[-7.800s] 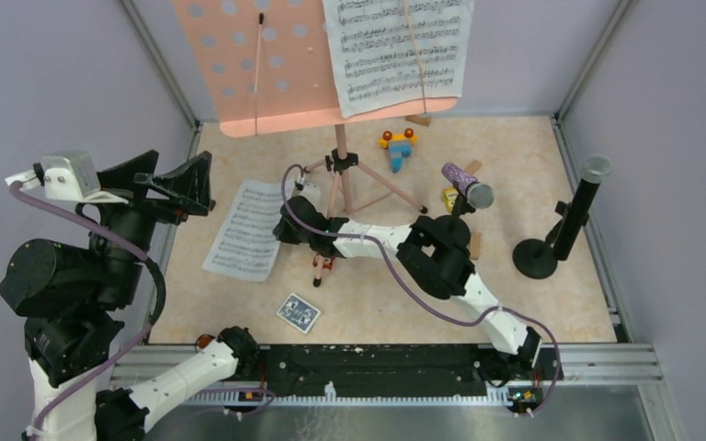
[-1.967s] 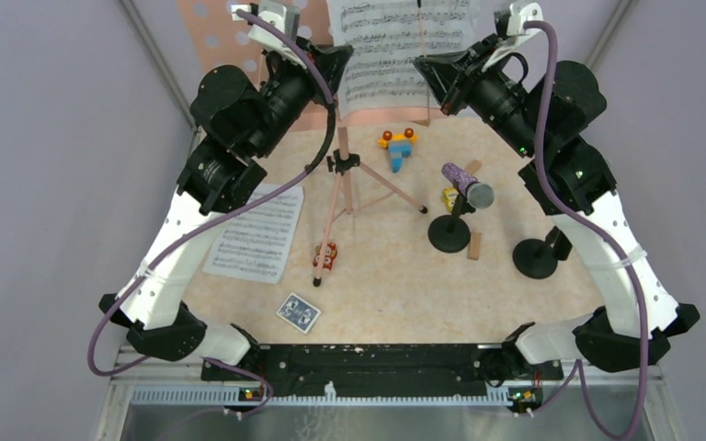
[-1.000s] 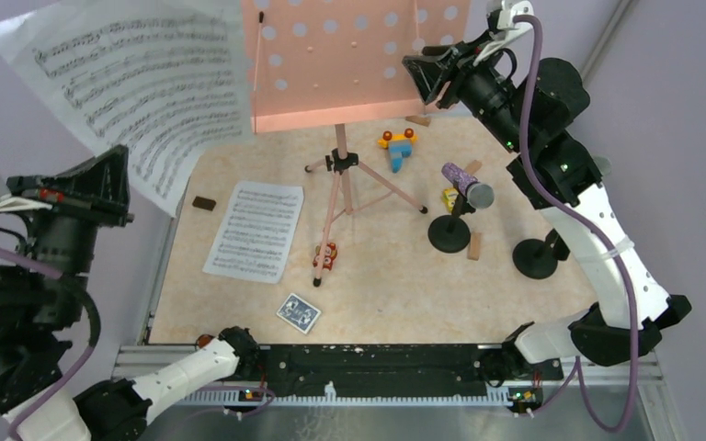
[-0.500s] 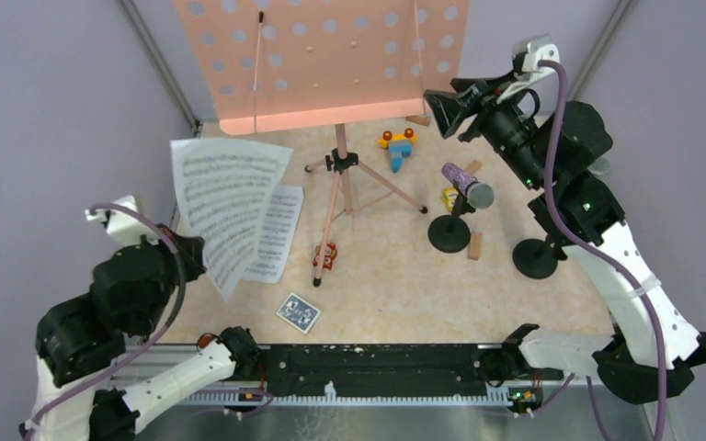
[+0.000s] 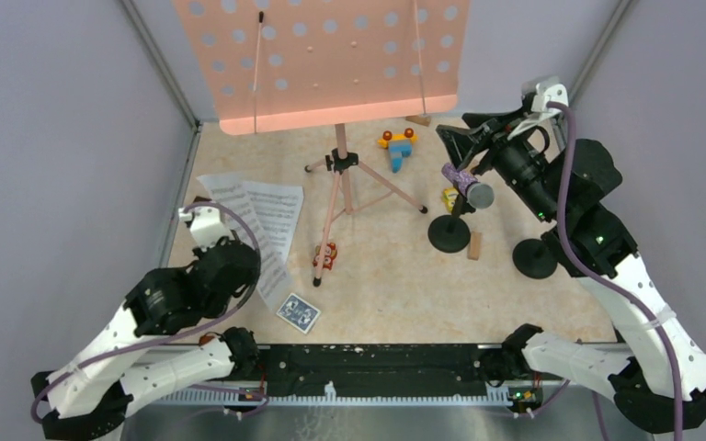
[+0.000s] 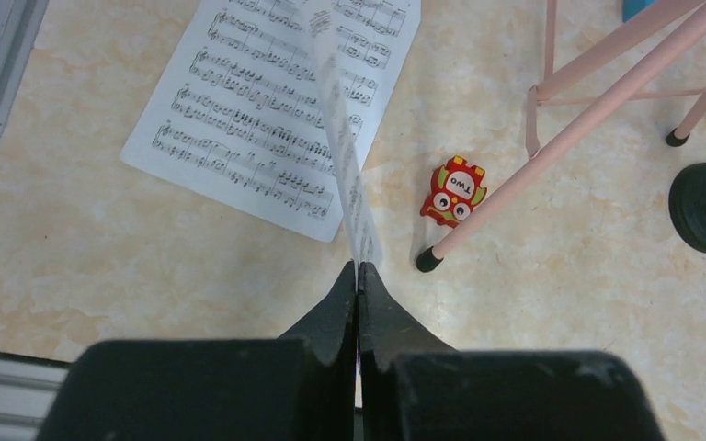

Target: Pack up the instrument practice props

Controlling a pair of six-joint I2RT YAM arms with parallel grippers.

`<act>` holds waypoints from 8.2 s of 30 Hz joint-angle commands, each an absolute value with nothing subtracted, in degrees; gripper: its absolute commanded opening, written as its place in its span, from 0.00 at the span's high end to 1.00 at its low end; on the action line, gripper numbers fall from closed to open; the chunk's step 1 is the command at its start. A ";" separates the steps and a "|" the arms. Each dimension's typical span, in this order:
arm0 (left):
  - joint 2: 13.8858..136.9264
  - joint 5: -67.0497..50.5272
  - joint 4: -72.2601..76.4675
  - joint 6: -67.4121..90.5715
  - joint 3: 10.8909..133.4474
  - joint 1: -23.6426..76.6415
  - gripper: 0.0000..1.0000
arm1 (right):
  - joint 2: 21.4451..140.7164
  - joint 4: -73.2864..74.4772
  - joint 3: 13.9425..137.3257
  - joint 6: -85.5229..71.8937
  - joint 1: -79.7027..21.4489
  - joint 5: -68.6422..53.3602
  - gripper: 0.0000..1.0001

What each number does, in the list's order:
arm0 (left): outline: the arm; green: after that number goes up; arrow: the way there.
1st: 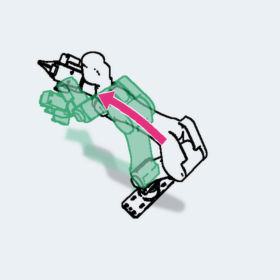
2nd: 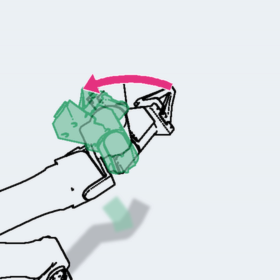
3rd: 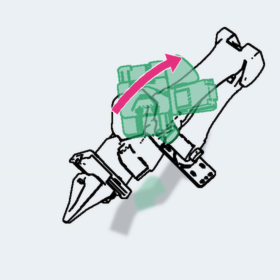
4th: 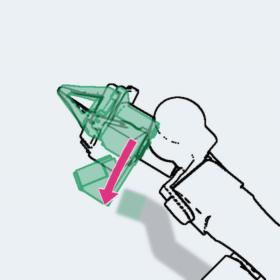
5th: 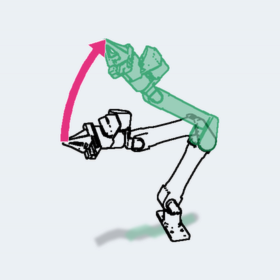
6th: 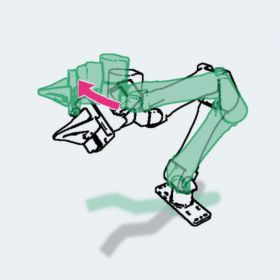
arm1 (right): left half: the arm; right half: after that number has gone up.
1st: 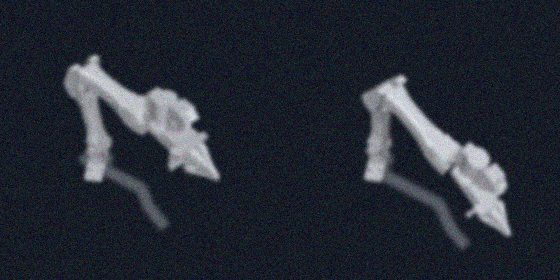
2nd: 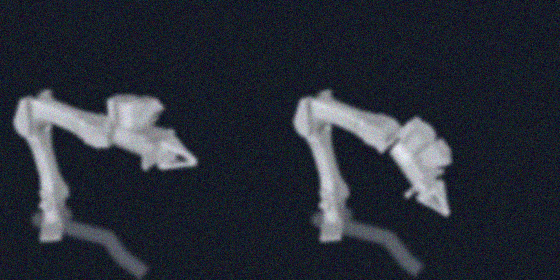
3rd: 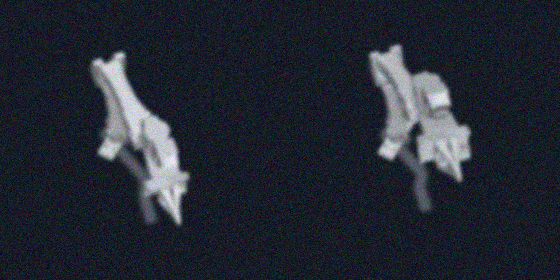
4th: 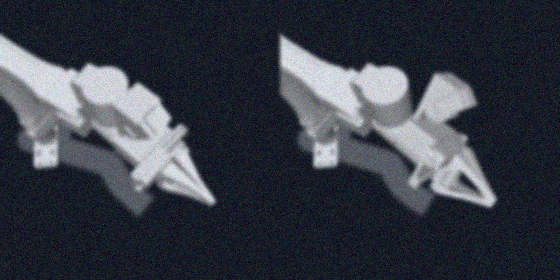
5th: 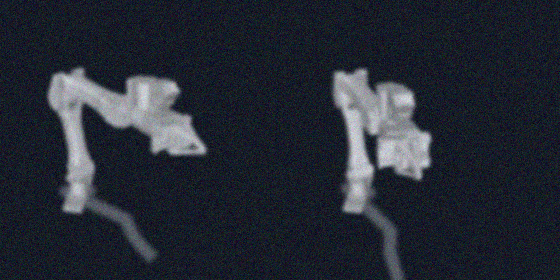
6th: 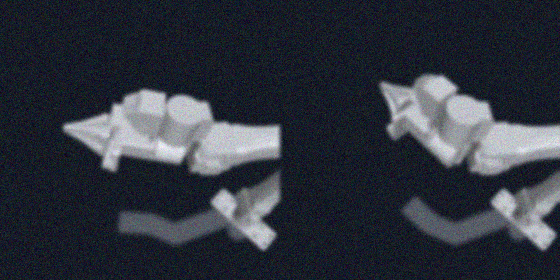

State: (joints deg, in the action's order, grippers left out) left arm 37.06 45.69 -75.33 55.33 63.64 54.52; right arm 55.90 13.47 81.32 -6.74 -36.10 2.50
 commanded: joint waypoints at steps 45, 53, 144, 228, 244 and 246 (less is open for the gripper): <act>76.24 -41.64 -36.56 3.20 71.63 -11.48 1.00 | 53.08 22.65 71.26 -9.79 -35.86 -1.19 0.44; 86.03 -18.15 -46.14 0.47 75.42 -11.52 1.00 | 55.38 23.89 71.80 -9.44 -35.86 -2.90 0.43; 64.21 -39.68 32.90 38.24 38.51 3.43 0.06 | 80.02 -40.05 60.59 -8.78 -48.26 2.91 0.31; 82.57 -70.53 62.62 7.55 40.64 9.59 1.00 | 90.34 -35.81 68.82 3.10 -47.44 0.33 1.00; 75.46 -63.61 37.85 -5.79 41.82 20.26 1.00 | 79.23 -28.64 63.47 3.84 -48.08 2.03 1.00; 76.24 -62.98 41.75 -0.81 41.09 20.81 1.00 | 77.26 -27.64 62.01 3.89 -48.29 2.78 1.00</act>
State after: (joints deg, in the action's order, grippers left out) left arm 75.99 -56.47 44.01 -5.02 42.02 16.27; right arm 82.96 -30.02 62.28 3.44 -47.53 1.39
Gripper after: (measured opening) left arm 0.044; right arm 0.201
